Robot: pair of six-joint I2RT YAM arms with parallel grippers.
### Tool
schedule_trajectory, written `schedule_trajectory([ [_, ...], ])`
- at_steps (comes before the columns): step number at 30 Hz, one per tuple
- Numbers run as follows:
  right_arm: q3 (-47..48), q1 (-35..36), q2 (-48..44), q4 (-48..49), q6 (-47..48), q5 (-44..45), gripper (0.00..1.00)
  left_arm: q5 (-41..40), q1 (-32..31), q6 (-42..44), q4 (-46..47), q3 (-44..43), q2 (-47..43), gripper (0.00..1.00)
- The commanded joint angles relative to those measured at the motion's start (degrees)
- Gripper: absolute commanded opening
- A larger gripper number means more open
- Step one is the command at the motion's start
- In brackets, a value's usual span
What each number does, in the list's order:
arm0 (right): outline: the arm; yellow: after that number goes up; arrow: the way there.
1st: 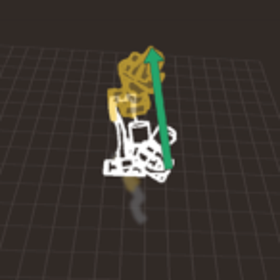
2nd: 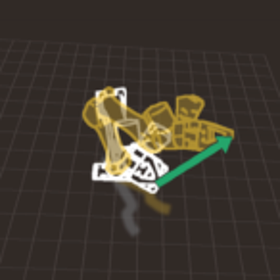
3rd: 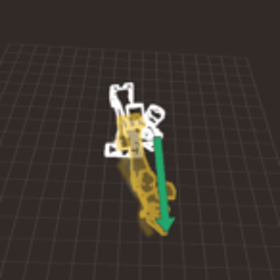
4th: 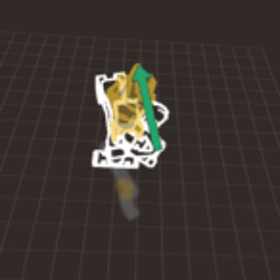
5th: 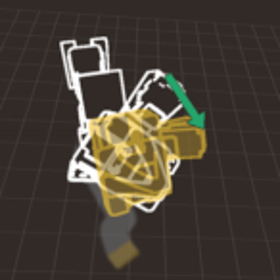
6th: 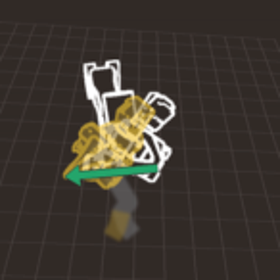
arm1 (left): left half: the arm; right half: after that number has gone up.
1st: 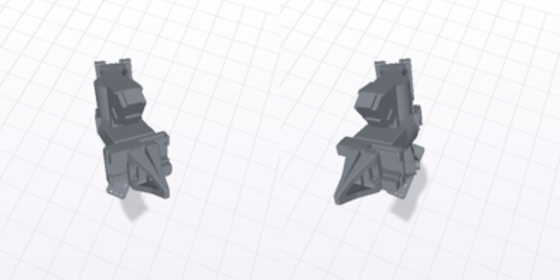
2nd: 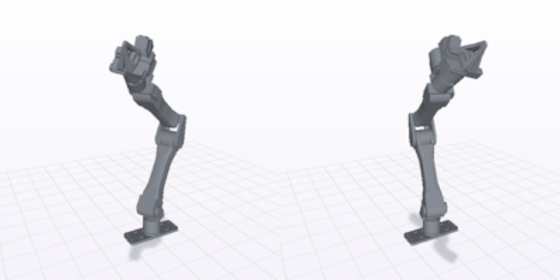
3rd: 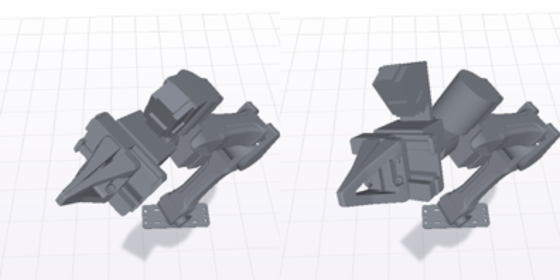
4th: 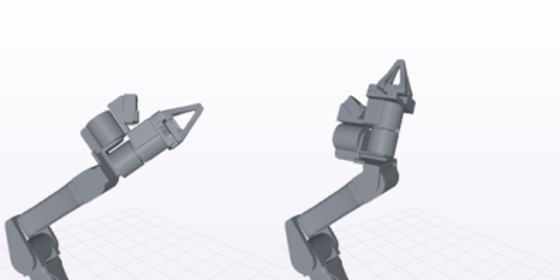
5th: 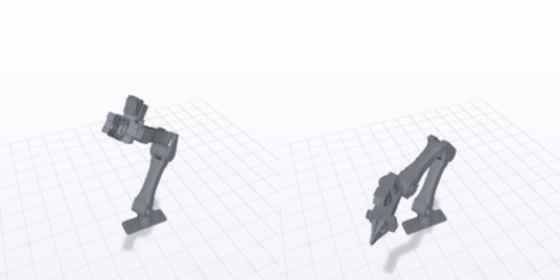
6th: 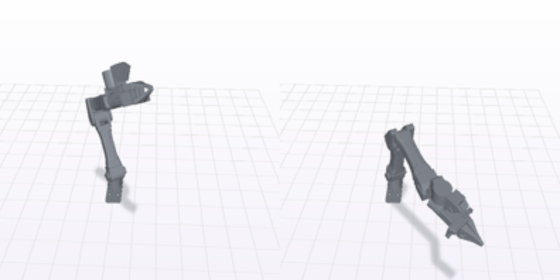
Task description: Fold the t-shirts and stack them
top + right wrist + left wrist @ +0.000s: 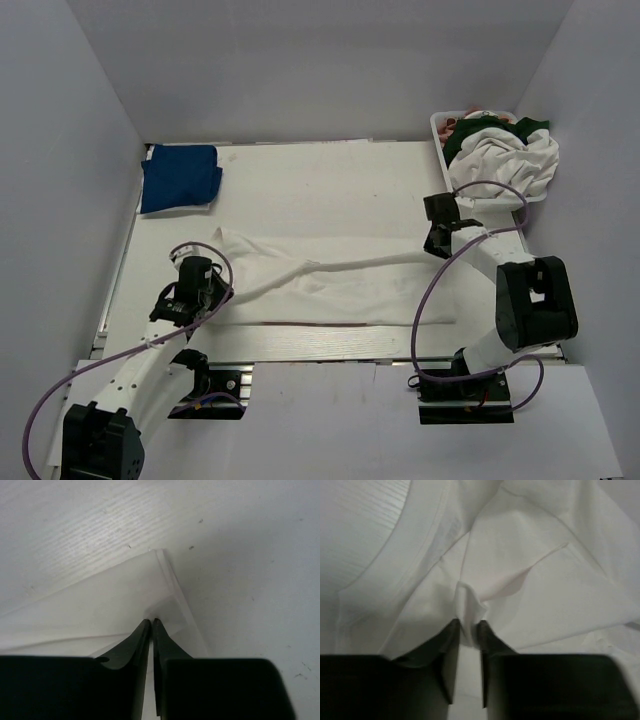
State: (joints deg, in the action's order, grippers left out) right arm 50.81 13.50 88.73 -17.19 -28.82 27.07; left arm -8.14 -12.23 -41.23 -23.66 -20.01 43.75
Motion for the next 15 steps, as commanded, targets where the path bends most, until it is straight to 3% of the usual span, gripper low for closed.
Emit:
schedule_trajectory([
  [1,-1.3,-0.7,-2.9,-7.2,-8.2,1.3,0.14,-0.6,-0.2,-2.7,-5.2,-3.0,0.8,0.38],
  [2,-1.8,-0.5,-3.3,-7.9,-9.1,1.8,0.44,0.1,-0.2,-3.4,-5.9,-3.0,1.3,0.47],
  [3,-1.9,-0.6,-5.3,-10.2,-9.8,3.0,0.54,0.1,-0.2,-3.4,-7.0,-3.8,1.9,0.62],
  [4,-1.9,-0.6,-6.1,-10.9,-10.8,4.6,0.62,0.1,-0.2,-4.2,-7.6,-4.9,2.6,0.91],
  [5,-1.7,-0.6,-7.0,-11.5,-11.4,5.5,0.81,0.1,-0.2,-4.2,-7.6,-6.6,2.6,1.00],
  [7,-0.5,-0.6,-10.6,-14.4,-11.9,6.7,0.90,-0.6,-0.2,-4.2,-9.0,-8.9,3.7,1.00],
  [9,0.2,-0.6,-14.6,-14.4,-10.8,5.5,0.90,-0.6,-0.2,-4.2,-9.0,-12.5,4.5,1.00],
  [15,-4.6,0.0,-19.0,2.0,-1.8,-9.7,0.90,6.5,-0.2,-0.7,2.3,-17.0,15.4,1.00],
])
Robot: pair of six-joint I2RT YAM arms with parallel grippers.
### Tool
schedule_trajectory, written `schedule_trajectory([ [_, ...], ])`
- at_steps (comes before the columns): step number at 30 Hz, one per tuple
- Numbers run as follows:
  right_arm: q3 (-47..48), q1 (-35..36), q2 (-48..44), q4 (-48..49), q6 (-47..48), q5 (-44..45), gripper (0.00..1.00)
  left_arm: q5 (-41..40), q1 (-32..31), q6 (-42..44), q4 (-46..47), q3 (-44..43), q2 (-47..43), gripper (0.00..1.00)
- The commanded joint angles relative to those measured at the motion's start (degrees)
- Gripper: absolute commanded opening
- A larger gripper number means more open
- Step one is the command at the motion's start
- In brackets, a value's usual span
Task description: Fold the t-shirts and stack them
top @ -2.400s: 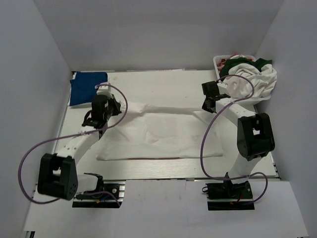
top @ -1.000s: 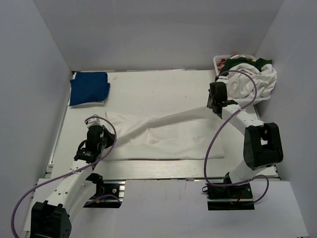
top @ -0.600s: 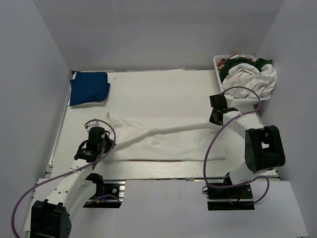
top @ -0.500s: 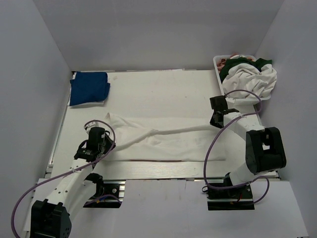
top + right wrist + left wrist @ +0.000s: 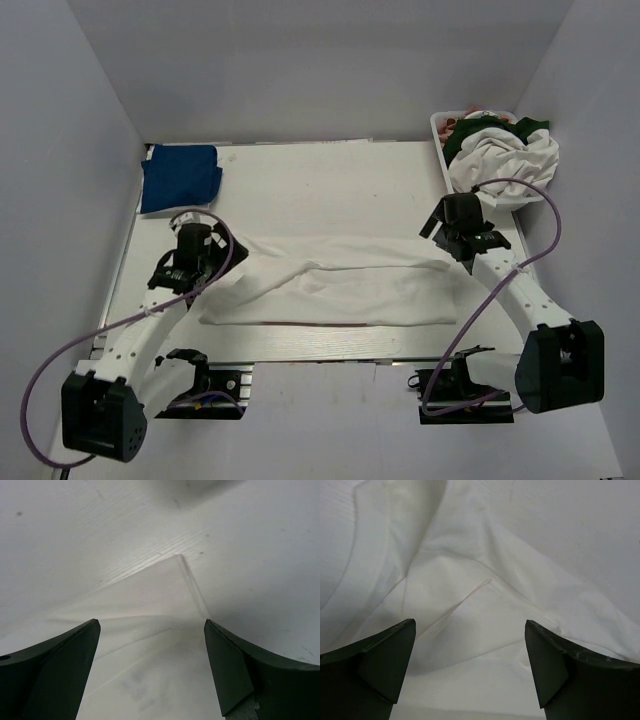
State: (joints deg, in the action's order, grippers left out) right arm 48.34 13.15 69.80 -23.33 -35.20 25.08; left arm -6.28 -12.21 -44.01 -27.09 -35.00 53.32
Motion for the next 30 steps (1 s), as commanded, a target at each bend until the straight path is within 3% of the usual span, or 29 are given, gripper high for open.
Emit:
schedule_trajectory([
  [1,-2.1,0.7,1.4,11.9,5.8,-11.2,0.90,7.0,-0.2,2.7,8.5,-2.5,8.3,1.00],
  [4,-1.0,1.6,7.0,15.1,8.0,-16.1,0.90,10.7,-0.2,4.4,13.3,-5.8,18.6,1.00],
  [7,1.3,2.1,13.9,14.5,6.9,-18.1,0.90,7.9,-0.2,4.4,16.4,-8.2,29.2,1.00],
  [13,-2.1,2.2,21.0,10.9,0.7,-15.8,0.90,7.2,0.6,4.4,12.5,-20.4,47.7,1.00],
  [17,-6.9,3.8,19.8,8.9,-4.1,-17.0,0.90,8.9,0.6,4.4,6.6,-32.6,61.4,1.00],
  [20,-13.2,9.0,16.3,8.0,-6.4,-17.3,0.90,10.9,-0.4,6.9,3.7,-50.8,75.0,1.00],
  [22,-15.4,16.0,13.7,6.4,-7.5,-18.3,0.90,15.3,-1.0,7.5,-0.6,-70.0,83.7,1.00],
  [23,-16.8,17.9,11.6,6.4,-7.5,-19.1,0.90,16.9,-1.7,7.5,-3.6,-78.0,93.4,1.00],
  [24,-17.0,24.7,11.4,6.3,-7.8,-20.8,0.90,20.0,-2.2,8.2,-6.3,-93.4,98.2,1.00],
  [26,-17.5,29.3,11.1,6.6,-7.3,-24.5,0.90,25.5,-3.3,6.7,-6.2,-105.7,106.2,1.00],
  [28,-16.3,38.3,12.6,6.7,-6.0,-29.4,0.90,28.7,-4.1,3.7,5.8,-107.3,109.5,1.00],
  [30,-15.8,44.4,14.4,8.1,-1.2,-32.4,0.90,30.3,-5.5,0.0,17.3,-99.7,107.7,1.00],
])
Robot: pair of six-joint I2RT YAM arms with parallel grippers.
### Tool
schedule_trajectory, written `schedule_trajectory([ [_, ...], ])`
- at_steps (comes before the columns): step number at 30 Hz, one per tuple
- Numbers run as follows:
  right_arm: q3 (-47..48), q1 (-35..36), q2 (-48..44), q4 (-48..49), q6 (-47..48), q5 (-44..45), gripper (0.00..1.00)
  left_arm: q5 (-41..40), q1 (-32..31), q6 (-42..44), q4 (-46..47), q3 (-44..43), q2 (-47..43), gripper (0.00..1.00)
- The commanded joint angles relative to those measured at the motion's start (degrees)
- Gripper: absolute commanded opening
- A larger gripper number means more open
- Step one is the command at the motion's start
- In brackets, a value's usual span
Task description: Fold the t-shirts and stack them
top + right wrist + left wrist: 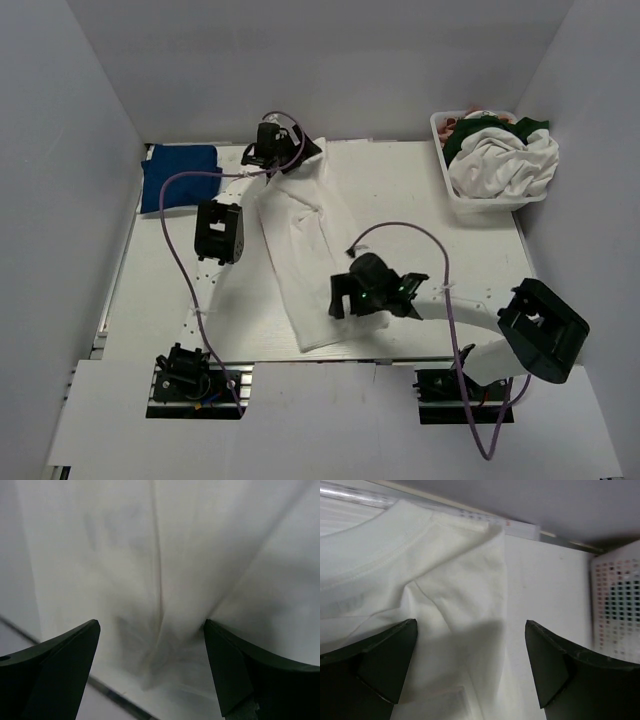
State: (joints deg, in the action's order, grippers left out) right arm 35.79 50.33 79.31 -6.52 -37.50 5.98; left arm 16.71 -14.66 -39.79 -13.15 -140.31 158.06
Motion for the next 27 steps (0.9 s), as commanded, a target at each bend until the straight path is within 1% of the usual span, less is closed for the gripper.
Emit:
schedule_trajectory([
  [1,-4.1,9.3,5.0,-7.2,2.6,-19.8,0.90,6.0,-3.5,-5.4,4.7,6.5,2.4,1.00],
  [2,-4.4,10.6,4.9,-4.4,5.7,-21.5,0.90,3.4,-4.1,-5.4,4.7,4.3,3.5,1.00],
  [3,-4.7,11.9,4.5,-3.3,6.8,-22.7,0.90,2.7,-4.9,-5.4,4.7,1.7,4.9,1.00],
  [4,-4.5,15.8,4.0,-2.3,8.0,-23.7,0.90,2.0,-4.9,-6.3,3.4,-0.8,8.1,1.00],
  [5,-2.8,17.0,3.7,-2.9,10.7,-22.3,0.90,2.0,-4.9,-7.0,4.3,-2.4,9.0,1.00],
  [7,-1.8,20.1,2.7,-2.7,15.2,-21.4,0.90,1.3,-4.9,-10.5,7.5,-0.2,9.0,1.00],
  [9,-0.7,20.8,1.6,-1.9,16.3,-21.2,0.90,0.8,-4.9,-10.5,8.0,2.1,9.0,1.00],
  [12,-0.1,21.6,-0.7,-2.9,16.7,-16.9,0.90,-2.5,-4.9,-10.5,7.1,3.2,6.7,1.00],
  [14,0.9,22.0,-2.0,-4.4,16.7,-14.0,0.90,-3.3,-4.9,-10.5,7.7,3.2,5.2,1.00],
  [17,1.7,21.8,-6.8,-4.3,16.1,-7.5,0.90,-1.3,-4.9,-8.8,6.9,-1.4,1.6,1.00],
  [18,1.5,21.8,-9.1,-3.9,15.4,-3.6,0.90,-0.7,-4.9,-7.9,5.9,-2.3,0.1,1.00],
  [19,1.2,21.8,-10.0,-3.0,14.9,-3.0,0.90,-0.7,-4.9,-5.4,4.8,-2.9,-2.1,1.00],
  [20,1.0,21.6,-12.7,-1.3,15.3,-2.9,0.90,-0.7,-4.9,-4.0,3.9,-1.4,-4.8,1.00],
  [21,0.7,21.7,-15.1,-0.6,14.9,-1.5,0.90,-0.1,-4.9,-2.4,3.0,0.4,-11.7,1.00],
  [22,0.2,21.6,-16.3,-0.1,14.9,-1.1,0.90,0.7,-4.9,-0.8,2.2,4.2,-15.5,1.00],
  [23,-0.2,21.5,-17.2,0.5,16.5,-1.4,0.90,1.3,-4.9,2.8,1.3,5.9,-19.2,1.00],
  [24,-1.0,21.5,-19.6,0.8,17.3,-1.4,0.90,1.9,-4.9,4.8,-2.1,7.4,-26.0,1.00],
  [25,-1.6,21.4,-20.0,0.5,17.2,0.1,0.90,1.9,-4.9,6.6,-5.0,9.6,-29.1,1.00],
  [26,-1.8,21.4,-20.2,-0.2,15.0,0.8,0.90,1.9,-4.9,10.5,-8.2,11.0,-32.3,1.00],
  [27,-1.9,21.0,-20.3,-3.8,14.0,3.1,0.90,1.1,-4.9,12.3,-14.5,13.0,-35.6,1.00],
])
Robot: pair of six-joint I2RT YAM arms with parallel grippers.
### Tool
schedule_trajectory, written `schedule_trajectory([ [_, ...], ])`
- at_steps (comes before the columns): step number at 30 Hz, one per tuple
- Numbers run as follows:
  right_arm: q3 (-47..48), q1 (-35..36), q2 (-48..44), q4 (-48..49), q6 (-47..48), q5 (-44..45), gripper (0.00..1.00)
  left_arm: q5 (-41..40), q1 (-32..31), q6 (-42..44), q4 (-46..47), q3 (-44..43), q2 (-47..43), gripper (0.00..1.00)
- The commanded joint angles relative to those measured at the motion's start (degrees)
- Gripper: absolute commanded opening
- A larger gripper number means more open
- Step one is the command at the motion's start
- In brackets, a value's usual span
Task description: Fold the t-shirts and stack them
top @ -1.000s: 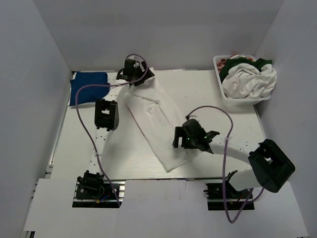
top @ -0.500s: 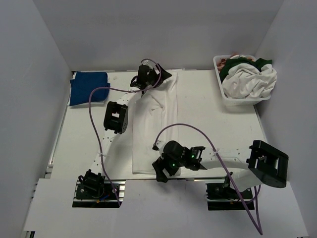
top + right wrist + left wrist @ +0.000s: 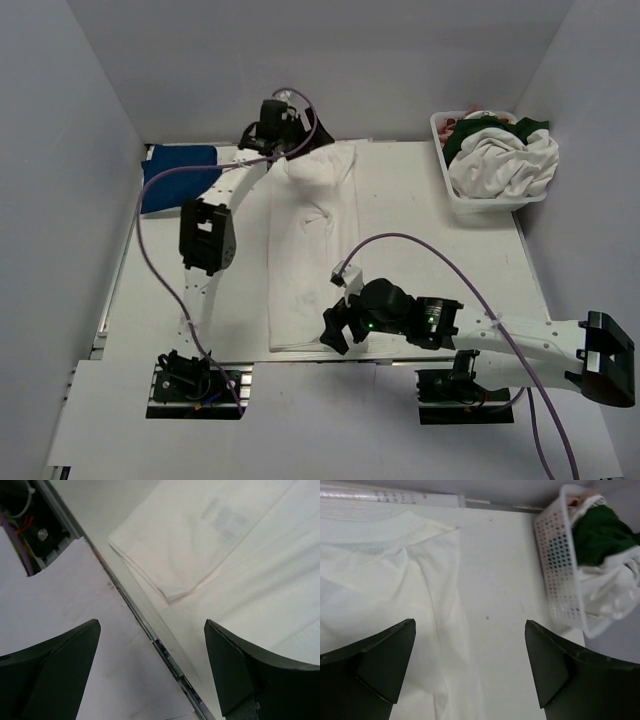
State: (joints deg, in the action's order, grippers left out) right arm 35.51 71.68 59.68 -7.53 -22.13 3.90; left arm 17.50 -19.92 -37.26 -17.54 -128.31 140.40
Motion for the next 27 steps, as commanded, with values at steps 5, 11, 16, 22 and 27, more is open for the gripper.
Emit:
schedule_trajectory([
  [5,-2.6,-1.4,-0.7,-12.5,-8.5,12.0,0.90,-6.6,-1.3,5.1,-9.3,48.3,-49.0,1.00],
  [11,-4.8,-2.5,-2.2,-18.7,-12.6,7.0,0.90,-8.1,-4.0,-2.4,-8.2,83.7,-77.4,1.00],
  [16,-7.7,-2.7,0.0,-16.6,-12.1,2.9,0.90,0.9,-6.1,-6.3,-13.6,96.6,-82.1,0.98],
  [22,-7.4,-2.7,5.5,-12.3,-10.8,1.8,0.81,3.0,-9.2,-7.7,-17.6,104.2,-82.1,0.88],
  [27,-6.0,-2.6,9.1,-10.5,-10.1,2.9,0.63,6.5,-11.5,-9.1,-14.6,107.3,-81.6,0.70],
])
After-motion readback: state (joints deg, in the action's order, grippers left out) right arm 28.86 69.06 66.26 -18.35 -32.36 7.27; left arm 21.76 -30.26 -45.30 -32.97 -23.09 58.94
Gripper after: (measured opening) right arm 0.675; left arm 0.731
